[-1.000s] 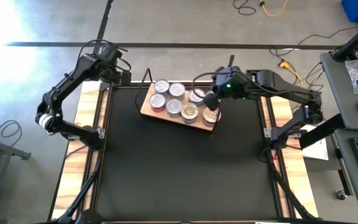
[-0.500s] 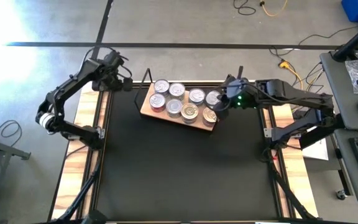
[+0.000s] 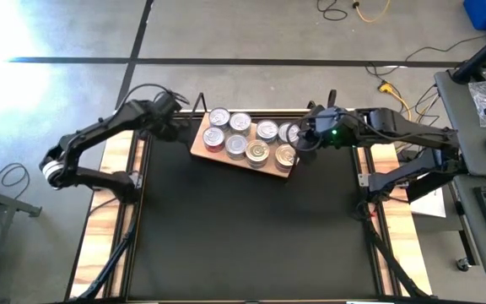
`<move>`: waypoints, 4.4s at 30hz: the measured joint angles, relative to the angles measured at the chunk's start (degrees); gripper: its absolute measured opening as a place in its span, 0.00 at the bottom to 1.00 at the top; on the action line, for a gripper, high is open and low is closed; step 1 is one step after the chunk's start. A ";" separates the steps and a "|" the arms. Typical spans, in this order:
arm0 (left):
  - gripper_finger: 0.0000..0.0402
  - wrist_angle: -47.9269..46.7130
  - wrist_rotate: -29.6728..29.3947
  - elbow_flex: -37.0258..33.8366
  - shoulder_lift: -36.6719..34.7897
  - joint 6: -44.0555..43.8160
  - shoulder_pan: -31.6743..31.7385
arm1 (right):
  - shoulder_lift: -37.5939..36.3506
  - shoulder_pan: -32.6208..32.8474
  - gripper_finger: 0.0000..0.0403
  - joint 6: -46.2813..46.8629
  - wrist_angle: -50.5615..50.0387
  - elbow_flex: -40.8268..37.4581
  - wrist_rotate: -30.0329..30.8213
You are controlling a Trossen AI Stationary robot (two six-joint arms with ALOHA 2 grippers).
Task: Stack canned seafood by type on shelf
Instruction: Adjust the shelf
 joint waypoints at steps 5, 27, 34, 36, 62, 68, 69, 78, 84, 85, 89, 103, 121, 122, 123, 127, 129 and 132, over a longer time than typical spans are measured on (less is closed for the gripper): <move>0.08 4.03 0.24 -1.63 -2.65 -5.70 -6.83 | -0.34 0.00 0.03 -0.93 0.45 0.00 -0.01; 0.08 9.35 -13.81 -7.24 -7.72 -30.59 -31.70 | -1.42 0.04 0.03 -2.86 0.19 -0.59 -2.14; 0.08 7.90 -15.33 2.65 -11.01 -24.39 -28.07 | -1.42 0.04 0.03 -2.60 0.23 -0.81 -3.39; 0.08 4.71 -15.29 6.27 -10.09 -21.47 -24.23 | -1.42 -0.06 0.03 -2.60 0.37 -1.25 -3.39; 0.08 -13.36 -6.63 21.93 13.13 -1.57 8.81 | -11.57 3.45 0.03 -1.99 0.41 -8.71 -3.67; 0.08 -6.55 -1.27 20.18 14.89 -1.94 4.35 | -13.37 3.43 0.03 -1.55 3.60 -10.40 -7.64; 0.08 -6.69 -1.13 19.22 14.89 -2.11 4.03 | -13.37 3.45 0.03 -1.36 3.51 -10.40 -7.97; 0.08 1.13 0.25 7.59 8.22 -8.96 -0.26 | -14.31 4.56 0.03 -1.34 3.19 -10.45 -9.65; 0.08 5.43 3.06 0.26 1.78 -15.11 -6.71 | -14.45 4.53 0.03 -3.10 3.21 -10.45 -9.65; 0.08 5.71 3.16 -0.63 0.94 -16.04 -8.07 | -14.41 4.55 0.03 -2.90 3.21 -10.45 -9.64; 0.08 10.31 1.83 -4.54 -2.66 -19.37 -13.81 | -14.13 4.54 0.03 -1.42 3.37 -10.45 -9.62; 0.08 20.24 -4.94 -8.61 -10.64 -26.32 -38.35 | -12.38 4.25 0.03 11.24 -4.03 -10.47 1.51; 0.08 32.47 -25.89 -8.61 -20.84 -7.25 -63.42 | 5.13 -24.24 0.03 17.68 -17.98 -10.78 -6.06; 0.08 32.51 -26.15 -8.61 -20.71 -7.22 -64.33 | 6.14 -25.57 0.03 16.56 -17.63 -10.78 -6.17; 0.08 32.51 -26.59 -8.61 -20.45 -7.14 -65.36 | 7.18 -26.78 0.03 15.43 -17.37 -10.78 -6.22; 0.08 32.90 -30.60 -8.61 -19.71 -7.02 -70.00 | 10.81 -31.16 0.03 11.53 -16.47 -10.80 -6.70; 0.08 32.89 -33.18 -8.61 -19.31 -6.59 -71.96 | 12.06 -32.80 0.03 9.58 -14.55 -10.82 -7.48; 0.08 32.84 -34.68 -8.61 -18.86 -6.22 -73.05 | 13.15 -34.84 0.03 7.86 -10.62 -10.82 -8.51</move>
